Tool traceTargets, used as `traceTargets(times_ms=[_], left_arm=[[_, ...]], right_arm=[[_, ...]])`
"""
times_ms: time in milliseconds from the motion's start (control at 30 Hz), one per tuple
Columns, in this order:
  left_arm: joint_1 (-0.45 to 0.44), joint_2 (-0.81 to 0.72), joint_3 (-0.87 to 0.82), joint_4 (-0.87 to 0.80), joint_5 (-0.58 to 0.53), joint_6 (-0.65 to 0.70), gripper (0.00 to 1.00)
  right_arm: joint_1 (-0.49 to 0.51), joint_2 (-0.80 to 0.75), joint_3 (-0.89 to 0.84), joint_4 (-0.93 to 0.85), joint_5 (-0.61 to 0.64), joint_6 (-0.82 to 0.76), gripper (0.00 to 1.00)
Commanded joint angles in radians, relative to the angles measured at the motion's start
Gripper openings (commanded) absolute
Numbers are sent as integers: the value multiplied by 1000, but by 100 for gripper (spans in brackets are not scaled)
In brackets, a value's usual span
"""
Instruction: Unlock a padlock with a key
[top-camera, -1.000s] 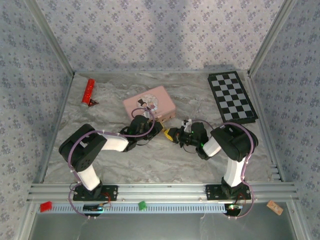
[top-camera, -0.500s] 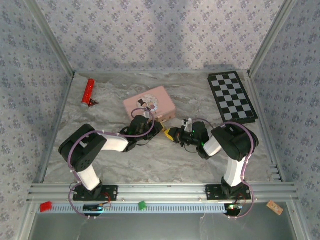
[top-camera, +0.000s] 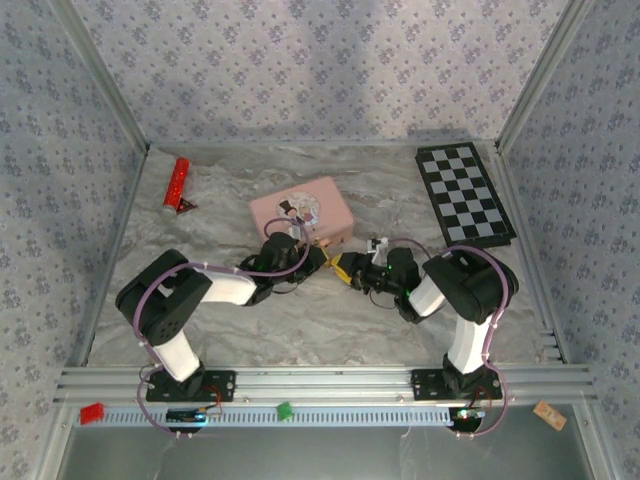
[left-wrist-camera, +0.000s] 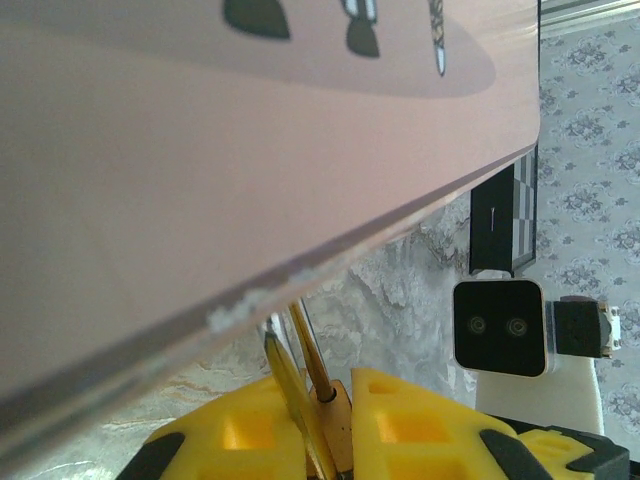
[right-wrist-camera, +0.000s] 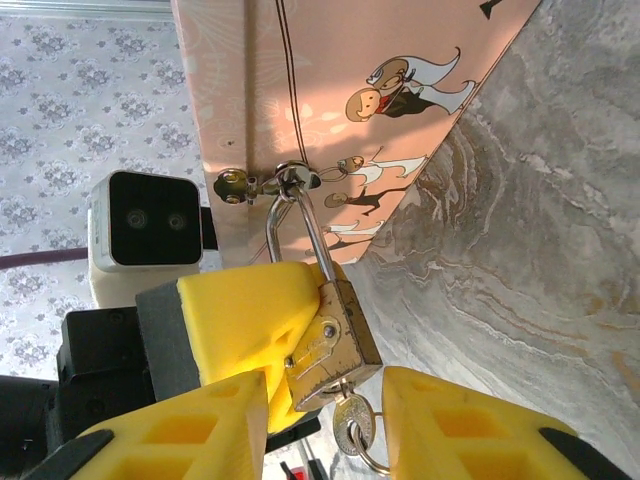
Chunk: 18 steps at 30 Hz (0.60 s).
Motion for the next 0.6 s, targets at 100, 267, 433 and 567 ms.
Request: traceTargets(times_ms=[100, 267, 433, 567], left_arm=[[-12, -23, -19, 29, 89, -51, 4], [-10, -18, -20, 41, 93, -54, 4], [-12, -23, -23, 46, 102, -59, 4], [-13, -33, -31, 32, 99, -58, 4]], right_arm=[[39, -16, -27, 57, 34, 4, 29], [71, -8, -24, 78, 43, 15, 23], [58, 0, -13, 76, 41, 10, 11], [35, 3, -16, 76, 35, 9, 12]])
